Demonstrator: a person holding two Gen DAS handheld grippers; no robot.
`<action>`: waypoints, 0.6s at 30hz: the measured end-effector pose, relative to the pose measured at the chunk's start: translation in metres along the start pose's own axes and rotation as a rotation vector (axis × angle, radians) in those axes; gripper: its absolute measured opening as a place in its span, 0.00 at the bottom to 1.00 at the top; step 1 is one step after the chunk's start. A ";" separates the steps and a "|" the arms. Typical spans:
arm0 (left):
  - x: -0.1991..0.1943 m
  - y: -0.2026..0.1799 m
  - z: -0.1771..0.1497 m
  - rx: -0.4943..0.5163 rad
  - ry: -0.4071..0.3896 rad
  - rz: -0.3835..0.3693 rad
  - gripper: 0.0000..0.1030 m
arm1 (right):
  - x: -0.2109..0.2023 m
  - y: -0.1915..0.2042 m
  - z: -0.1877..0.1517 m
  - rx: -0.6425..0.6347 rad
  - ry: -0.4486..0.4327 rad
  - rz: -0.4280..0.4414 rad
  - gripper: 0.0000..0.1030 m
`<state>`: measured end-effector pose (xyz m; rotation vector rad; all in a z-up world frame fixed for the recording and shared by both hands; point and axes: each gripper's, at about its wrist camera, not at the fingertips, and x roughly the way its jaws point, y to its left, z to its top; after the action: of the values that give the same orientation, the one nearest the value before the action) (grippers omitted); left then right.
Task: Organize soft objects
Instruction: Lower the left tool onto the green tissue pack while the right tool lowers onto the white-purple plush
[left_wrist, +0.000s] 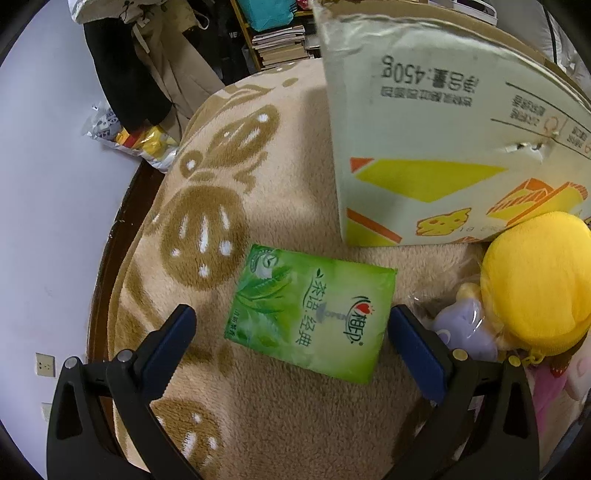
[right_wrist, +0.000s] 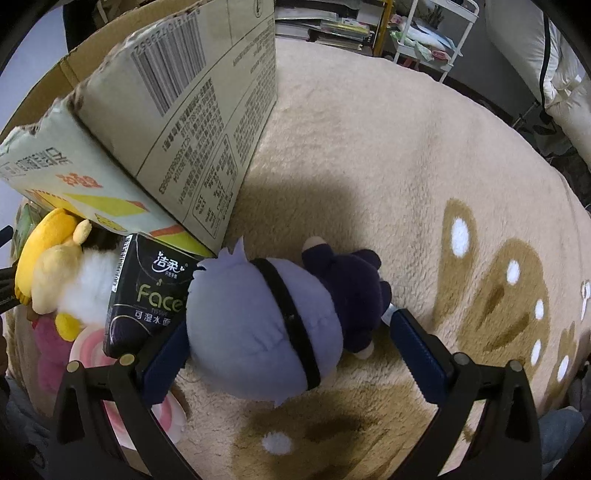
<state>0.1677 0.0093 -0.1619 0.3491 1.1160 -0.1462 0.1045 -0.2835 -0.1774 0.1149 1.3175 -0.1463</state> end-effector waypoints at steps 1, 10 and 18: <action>0.001 0.000 0.000 -0.001 0.000 -0.002 0.99 | 0.001 0.000 0.001 -0.007 -0.004 -0.003 1.00; 0.002 0.000 0.002 0.019 0.002 -0.074 0.78 | 0.000 0.006 0.003 -0.030 -0.021 -0.006 0.93; -0.004 -0.002 0.000 0.007 -0.007 -0.043 0.77 | -0.003 0.005 0.000 -0.021 -0.023 -0.002 0.92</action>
<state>0.1653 0.0069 -0.1589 0.3310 1.1164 -0.1896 0.1047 -0.2784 -0.1742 0.0935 1.2962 -0.1350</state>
